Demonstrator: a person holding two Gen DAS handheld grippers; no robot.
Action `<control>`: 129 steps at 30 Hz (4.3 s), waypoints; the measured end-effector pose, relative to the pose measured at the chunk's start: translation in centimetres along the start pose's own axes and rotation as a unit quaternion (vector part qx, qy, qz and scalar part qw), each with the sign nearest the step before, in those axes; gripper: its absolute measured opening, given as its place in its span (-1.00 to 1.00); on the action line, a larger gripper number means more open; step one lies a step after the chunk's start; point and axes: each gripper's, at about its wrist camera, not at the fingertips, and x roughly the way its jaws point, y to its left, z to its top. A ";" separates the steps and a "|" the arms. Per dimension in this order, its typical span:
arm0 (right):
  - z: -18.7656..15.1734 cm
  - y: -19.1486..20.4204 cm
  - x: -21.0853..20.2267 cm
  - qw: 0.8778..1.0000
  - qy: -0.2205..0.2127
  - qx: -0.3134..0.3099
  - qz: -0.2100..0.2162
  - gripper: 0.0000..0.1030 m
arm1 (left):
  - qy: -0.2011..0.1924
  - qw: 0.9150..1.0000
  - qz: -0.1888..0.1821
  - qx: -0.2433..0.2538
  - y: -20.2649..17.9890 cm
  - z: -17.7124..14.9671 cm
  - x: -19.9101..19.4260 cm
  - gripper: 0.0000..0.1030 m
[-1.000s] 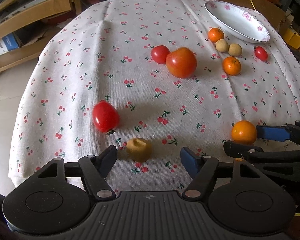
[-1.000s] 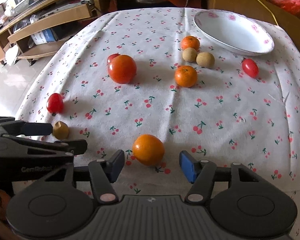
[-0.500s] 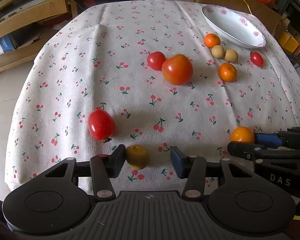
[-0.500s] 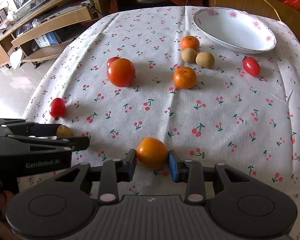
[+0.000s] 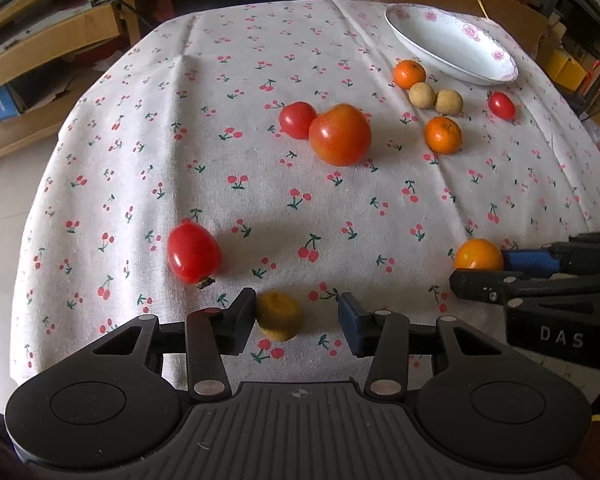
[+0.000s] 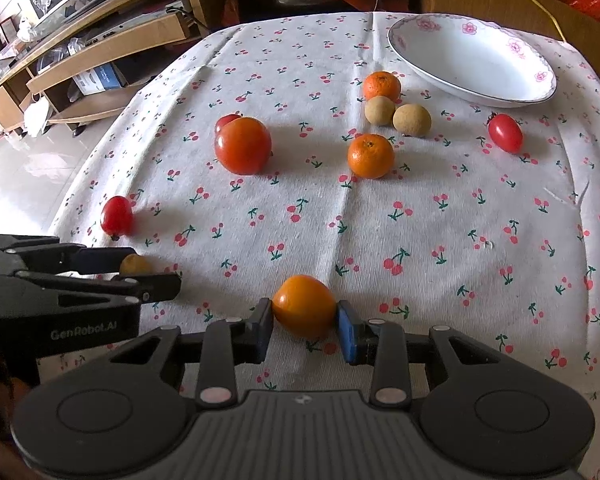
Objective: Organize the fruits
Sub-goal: 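Close the right tool on the tangerine while the left tool grasps the small tan fruit, then carry the tangerine in the right tool while the left tool carries the tan fruit to the bowl, then open the left tool over the bowl while the right tool releases the tangerine inside, then withdraw both tools from the bowl back over the remaining fruit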
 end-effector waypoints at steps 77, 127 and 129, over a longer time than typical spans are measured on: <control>15.4 -16.1 1.4 0.991 -0.080 0.091 -0.065 -0.43 | -0.072 0.987 -0.052 0.133 -12.1 22.4 7.4 -0.40; 16.2 -16.0 1.5 0.990 -0.099 0.068 -0.074 -0.37 | -0.084 0.990 -0.023 0.106 -10.1 23.3 6.8 0.31; 16.1 -15.8 1.3 0.990 -0.102 0.066 -0.073 -0.37 | -0.085 0.991 -0.022 0.105 -9.9 23.1 6.5 0.32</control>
